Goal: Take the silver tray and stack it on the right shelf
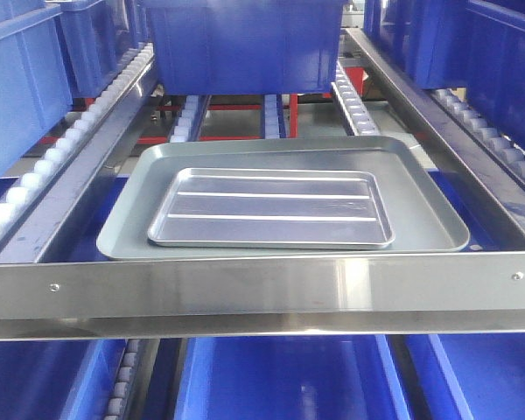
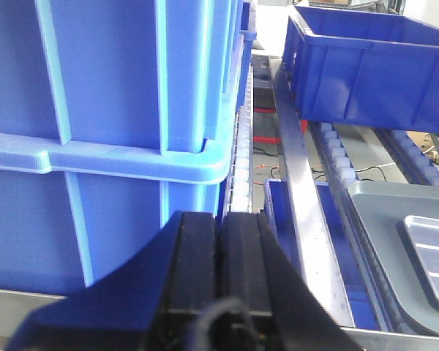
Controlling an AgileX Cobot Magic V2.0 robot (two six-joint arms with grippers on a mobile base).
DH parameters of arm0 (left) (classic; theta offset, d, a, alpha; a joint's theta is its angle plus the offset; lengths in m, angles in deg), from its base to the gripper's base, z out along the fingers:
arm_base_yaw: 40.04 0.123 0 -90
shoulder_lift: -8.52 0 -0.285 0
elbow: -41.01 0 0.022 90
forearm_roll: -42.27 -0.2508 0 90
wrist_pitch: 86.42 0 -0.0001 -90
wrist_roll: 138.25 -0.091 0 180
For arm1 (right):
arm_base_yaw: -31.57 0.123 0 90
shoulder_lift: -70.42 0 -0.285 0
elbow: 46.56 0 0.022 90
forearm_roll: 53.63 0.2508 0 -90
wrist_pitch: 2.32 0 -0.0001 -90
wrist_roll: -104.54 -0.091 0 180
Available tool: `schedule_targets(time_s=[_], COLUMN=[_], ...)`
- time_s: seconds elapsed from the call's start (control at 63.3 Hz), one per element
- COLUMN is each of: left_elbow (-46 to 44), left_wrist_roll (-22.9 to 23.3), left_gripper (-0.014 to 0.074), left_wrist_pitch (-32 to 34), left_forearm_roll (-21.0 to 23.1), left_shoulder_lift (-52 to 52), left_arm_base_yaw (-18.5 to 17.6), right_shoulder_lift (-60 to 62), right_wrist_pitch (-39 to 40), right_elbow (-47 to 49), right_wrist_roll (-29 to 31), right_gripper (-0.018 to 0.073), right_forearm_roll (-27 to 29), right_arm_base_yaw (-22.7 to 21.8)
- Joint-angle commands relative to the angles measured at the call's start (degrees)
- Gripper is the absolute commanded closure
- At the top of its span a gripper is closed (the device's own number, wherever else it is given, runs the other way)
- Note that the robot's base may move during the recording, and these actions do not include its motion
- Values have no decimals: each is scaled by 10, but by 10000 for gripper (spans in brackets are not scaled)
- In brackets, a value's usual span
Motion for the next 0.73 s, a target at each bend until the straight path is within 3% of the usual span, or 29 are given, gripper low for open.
schedule_targets(time_s=[0.0, 0.711], left_elbow=[11, 11], left_wrist_roll=[-1, -1], left_gripper=[697, 697], left_wrist_pitch=[53, 53], left_forearm_roll=[5, 5], left_shoulder_lift=[-8, -8], left_arm_base_yaw=[0, 0], right_shoulder_lift=[12, 12], right_wrist_pitch=[50, 50], right_elbow=[10, 10], right_wrist_roll=[6, 6], right_gripper=[504, 504], right_forearm_roll=[-8, -8], right_arm_base_yaw=[-2, -2])
